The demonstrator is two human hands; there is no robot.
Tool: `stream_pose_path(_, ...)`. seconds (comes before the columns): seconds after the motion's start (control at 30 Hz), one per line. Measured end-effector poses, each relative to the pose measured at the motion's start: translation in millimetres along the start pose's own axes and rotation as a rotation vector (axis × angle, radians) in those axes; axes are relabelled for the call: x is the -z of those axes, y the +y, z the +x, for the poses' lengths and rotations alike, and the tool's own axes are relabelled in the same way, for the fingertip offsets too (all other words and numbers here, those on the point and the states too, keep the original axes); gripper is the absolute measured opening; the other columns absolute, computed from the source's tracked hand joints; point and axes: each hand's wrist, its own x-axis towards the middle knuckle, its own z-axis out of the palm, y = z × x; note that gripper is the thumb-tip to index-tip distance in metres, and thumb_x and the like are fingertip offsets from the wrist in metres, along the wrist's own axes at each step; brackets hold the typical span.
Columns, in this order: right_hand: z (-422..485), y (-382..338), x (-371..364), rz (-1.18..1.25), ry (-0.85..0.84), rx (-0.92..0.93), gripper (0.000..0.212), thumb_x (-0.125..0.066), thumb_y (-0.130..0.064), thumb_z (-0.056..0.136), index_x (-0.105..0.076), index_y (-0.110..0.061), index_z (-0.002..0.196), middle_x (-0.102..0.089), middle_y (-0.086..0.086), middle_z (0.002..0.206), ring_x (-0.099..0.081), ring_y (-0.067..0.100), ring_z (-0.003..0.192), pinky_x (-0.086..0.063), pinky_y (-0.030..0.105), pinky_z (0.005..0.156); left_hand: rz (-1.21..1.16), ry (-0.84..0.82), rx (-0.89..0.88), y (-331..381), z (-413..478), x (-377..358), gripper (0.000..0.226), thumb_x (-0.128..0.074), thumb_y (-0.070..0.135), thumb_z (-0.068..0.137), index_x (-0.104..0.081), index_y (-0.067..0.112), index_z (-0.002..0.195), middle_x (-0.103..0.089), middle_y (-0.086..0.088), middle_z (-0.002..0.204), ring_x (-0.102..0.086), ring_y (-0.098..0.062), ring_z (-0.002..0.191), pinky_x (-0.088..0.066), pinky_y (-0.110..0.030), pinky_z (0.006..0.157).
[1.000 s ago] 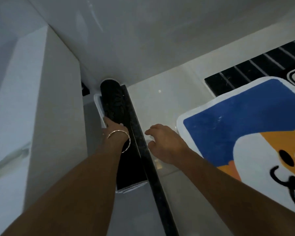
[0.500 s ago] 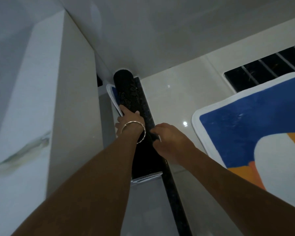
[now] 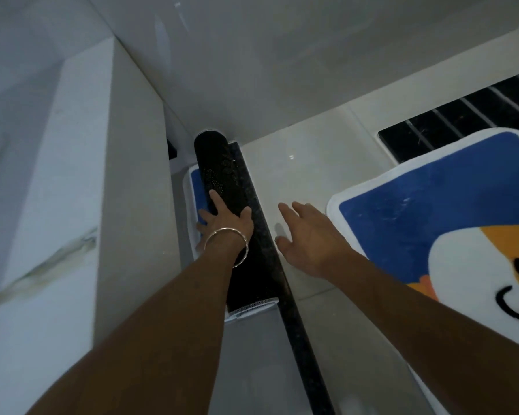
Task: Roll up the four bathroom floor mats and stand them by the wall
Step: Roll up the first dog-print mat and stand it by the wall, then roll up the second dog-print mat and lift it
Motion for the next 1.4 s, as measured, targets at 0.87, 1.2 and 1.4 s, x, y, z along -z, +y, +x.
stream_pose_path(0.87,-220.1,184.4,35.3,-0.103,-0.099,-0.463,0.051,-0.043,-0.028,0.097,-0.031,-0.012,0.144,-0.037,0.014,0.139,-0.042,0.033,0.124,-0.04,0.044,0.1,0.63,-0.351,-0.808,131.8,-221.2,-83.3,0.038,-0.045,0.025,0.096,-0.049,0.014,0.132,-0.049,-0.01,0.137,-0.047,-0.028,0.125,-0.04,-0.04,0.104)
stream_pose_path(1.2,-357.0,283.8,27.2,0.1,-0.059,-0.937,0.019,-0.048,-0.018,0.096,-0.059,-0.006,0.105,-0.058,0.015,0.105,-0.055,0.028,0.099,-0.045,0.038,0.084,0.774,-0.459,-1.13,128.7,-323.6,-167.1,0.054,-0.044,0.043,0.096,-0.03,0.02,0.143,-0.035,-0.01,0.144,-0.039,-0.031,0.128,-0.038,-0.045,0.102)
stream_pose_path(1.4,-365.7,299.5,4.5,-0.088,-0.088,-0.882,0.068,-0.055,-0.026,0.091,-0.019,-0.015,0.147,-0.02,0.017,0.146,-0.03,0.041,0.13,-0.033,0.055,0.106,0.639,-0.485,-1.178,116.5,-348.5,-190.7,0.073,-0.046,0.048,0.094,-0.008,0.022,0.151,-0.014,-0.008,0.156,-0.02,-0.029,0.14,-0.034,-0.045,0.103)
